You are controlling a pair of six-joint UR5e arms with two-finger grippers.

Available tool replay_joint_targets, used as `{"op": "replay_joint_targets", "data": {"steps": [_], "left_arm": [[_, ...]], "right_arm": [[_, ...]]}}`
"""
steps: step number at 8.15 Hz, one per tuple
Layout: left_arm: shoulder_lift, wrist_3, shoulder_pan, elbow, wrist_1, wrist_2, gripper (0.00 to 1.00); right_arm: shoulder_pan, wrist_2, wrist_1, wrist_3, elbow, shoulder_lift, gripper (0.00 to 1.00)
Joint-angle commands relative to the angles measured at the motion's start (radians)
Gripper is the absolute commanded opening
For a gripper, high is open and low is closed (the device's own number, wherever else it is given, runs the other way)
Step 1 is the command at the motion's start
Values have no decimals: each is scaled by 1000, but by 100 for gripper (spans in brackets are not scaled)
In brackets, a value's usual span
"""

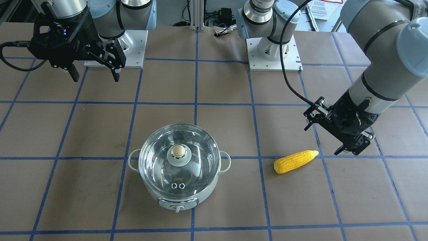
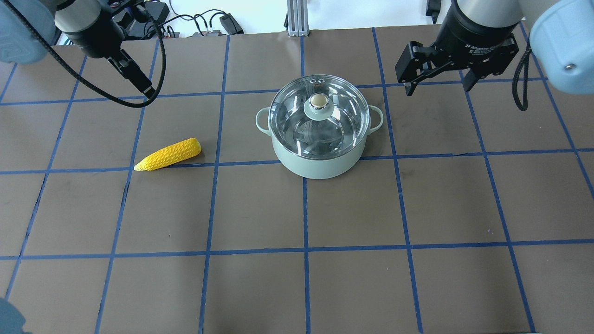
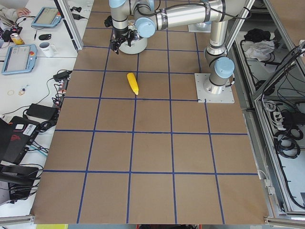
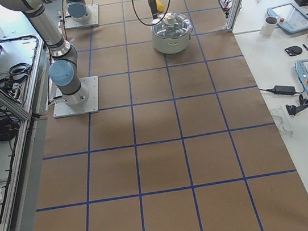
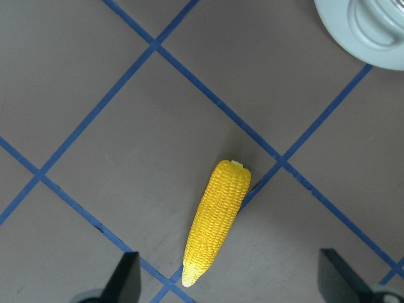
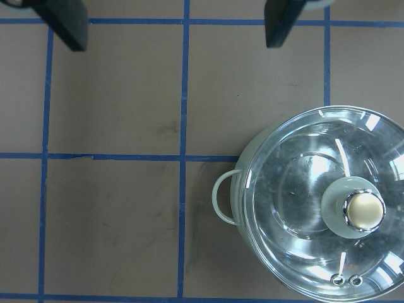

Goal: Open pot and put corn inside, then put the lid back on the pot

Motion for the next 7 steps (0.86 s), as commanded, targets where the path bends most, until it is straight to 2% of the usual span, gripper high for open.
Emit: {"op": "replay_joint_targets", "data": {"steps": [1, 2, 4, 7], "left_arm": [[-45, 25, 2, -83, 138, -4, 100], [-47, 24, 2, -146, 232, -9, 100], [-58, 33, 9, -233, 306, -7, 100], [-58, 164, 54, -293, 311, -6, 100]], "right_arm": [[1, 8, 22, 5, 0, -1, 100], [-12, 8, 19, -11, -1, 4, 100], [-18, -2, 22, -17, 0, 2, 100], [-19, 13, -1, -6, -7, 18, 100]]}}
